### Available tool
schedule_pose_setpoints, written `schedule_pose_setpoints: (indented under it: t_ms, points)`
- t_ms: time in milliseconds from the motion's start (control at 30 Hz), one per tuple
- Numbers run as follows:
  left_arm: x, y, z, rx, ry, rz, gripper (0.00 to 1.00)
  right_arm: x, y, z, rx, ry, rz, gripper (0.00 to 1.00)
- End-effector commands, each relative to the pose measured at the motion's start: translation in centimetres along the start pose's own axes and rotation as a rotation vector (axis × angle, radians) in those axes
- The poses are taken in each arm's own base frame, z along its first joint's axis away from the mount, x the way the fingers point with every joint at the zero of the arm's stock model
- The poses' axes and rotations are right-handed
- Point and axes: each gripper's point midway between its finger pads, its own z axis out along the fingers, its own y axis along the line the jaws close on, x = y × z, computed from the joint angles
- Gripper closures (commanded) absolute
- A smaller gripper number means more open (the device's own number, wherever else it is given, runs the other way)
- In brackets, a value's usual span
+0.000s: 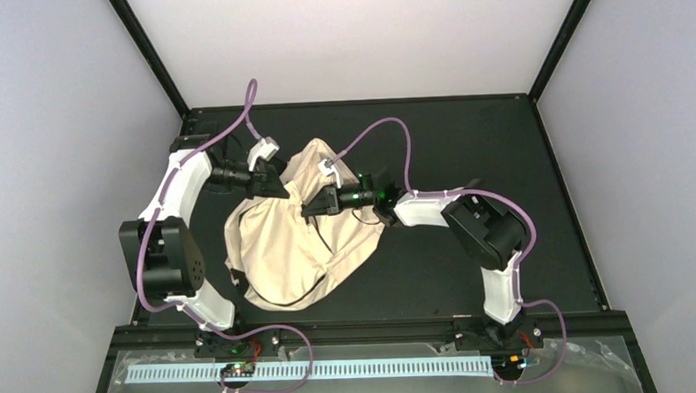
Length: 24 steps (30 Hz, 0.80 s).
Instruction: Pack the student bag
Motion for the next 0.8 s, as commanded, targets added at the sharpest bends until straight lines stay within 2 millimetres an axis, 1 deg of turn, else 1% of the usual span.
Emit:
schedule_pose_setpoints:
  t_ms: [0,100,200,267,367,467,500,567,600,700,767]
  points:
    - [-4.1,-1.1,-1.7,0.034,-0.108,0.073,0.98,3.6,-0.4,-0.5,0.061,0.133,0.035,0.99]
    - [-5.3,-1.5,-2.7,0.040,-0.128,0.082,0.98,5.4,-1.2,-1.6,0.121,0.220,0.074,0.99]
    - [-6.6,-2.3,-3.7,0.062,-0.155,0.087,0.98,8.0,-2.3,-3.1,0.198,0.321,0.098,0.99]
    - [-7.4,-3.2,-4.2,0.077,-0.171,0.100,0.99,9.7,-2.8,-4.1,0.237,0.362,0.128,0.99]
    - [-8.3,-4.4,-4.8,0.086,-0.192,0.121,0.98,11.5,-3.2,-5.4,0.265,0.388,0.171,0.99]
    - [-8.9,-5.5,-5.5,0.086,-0.204,0.147,0.98,12.5,-3.8,-6.6,0.298,0.395,0.185,0.99]
    - [-8.8,-6.1,-5.5,0.102,-0.212,0.158,0.98,12.7,-4.0,-7.0,0.309,0.394,0.186,0.99]
    - [-8.2,-6.7,-5.2,0.127,-0.225,0.153,0.98,12.5,-4.2,-7.2,0.318,0.387,0.175,0.99]
    - [-7.4,-6.6,-4.7,0.135,-0.218,0.143,0.98,12.1,-3.9,-7.0,0.307,0.378,0.159,0.99]
    - [-4.8,-6.4,-2.8,0.159,-0.186,0.116,0.98,9.9,-2.4,-6.0,0.249,0.323,0.111,0.99]
    - [-4.4,-6.6,-2.2,0.165,-0.179,0.119,0.99,8.4,-1.6,-5.6,0.225,0.296,0.067,0.99]
